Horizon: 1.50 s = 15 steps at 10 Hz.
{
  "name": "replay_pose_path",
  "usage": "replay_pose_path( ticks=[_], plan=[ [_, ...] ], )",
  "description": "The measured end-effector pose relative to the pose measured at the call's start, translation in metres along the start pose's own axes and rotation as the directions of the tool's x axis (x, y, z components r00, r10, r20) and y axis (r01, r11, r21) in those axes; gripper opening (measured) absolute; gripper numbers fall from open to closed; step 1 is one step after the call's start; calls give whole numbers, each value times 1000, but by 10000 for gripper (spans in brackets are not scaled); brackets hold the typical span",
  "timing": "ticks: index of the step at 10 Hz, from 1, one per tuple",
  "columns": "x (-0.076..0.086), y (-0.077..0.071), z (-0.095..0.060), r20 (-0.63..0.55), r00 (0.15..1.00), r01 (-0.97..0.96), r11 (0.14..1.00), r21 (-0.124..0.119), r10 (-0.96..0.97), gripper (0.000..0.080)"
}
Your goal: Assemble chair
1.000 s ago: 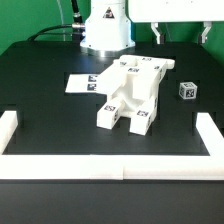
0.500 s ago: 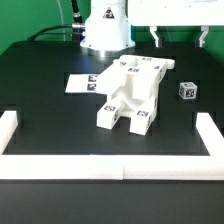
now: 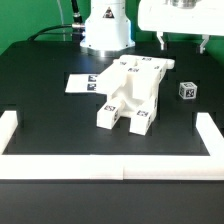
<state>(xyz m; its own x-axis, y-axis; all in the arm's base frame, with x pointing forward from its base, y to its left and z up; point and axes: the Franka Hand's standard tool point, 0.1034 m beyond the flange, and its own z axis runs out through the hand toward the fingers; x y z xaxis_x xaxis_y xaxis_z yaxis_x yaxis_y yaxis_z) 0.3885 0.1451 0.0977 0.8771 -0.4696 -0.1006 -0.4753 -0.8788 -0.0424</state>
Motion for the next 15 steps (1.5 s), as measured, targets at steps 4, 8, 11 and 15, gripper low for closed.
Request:
replay_pose_path(
  ticks=[4, 8, 11, 15],
  plan=[
    [3, 3, 4, -4, 1000, 12, 1000, -4, -12, 648],
    [9, 15, 21, -3, 999, 35, 999, -28, -35, 648],
    [19, 18, 19, -8, 997, 80, 997, -25, -80, 648],
    [19, 17, 18, -10, 996, 88, 996, -23, -88, 648]
  ],
)
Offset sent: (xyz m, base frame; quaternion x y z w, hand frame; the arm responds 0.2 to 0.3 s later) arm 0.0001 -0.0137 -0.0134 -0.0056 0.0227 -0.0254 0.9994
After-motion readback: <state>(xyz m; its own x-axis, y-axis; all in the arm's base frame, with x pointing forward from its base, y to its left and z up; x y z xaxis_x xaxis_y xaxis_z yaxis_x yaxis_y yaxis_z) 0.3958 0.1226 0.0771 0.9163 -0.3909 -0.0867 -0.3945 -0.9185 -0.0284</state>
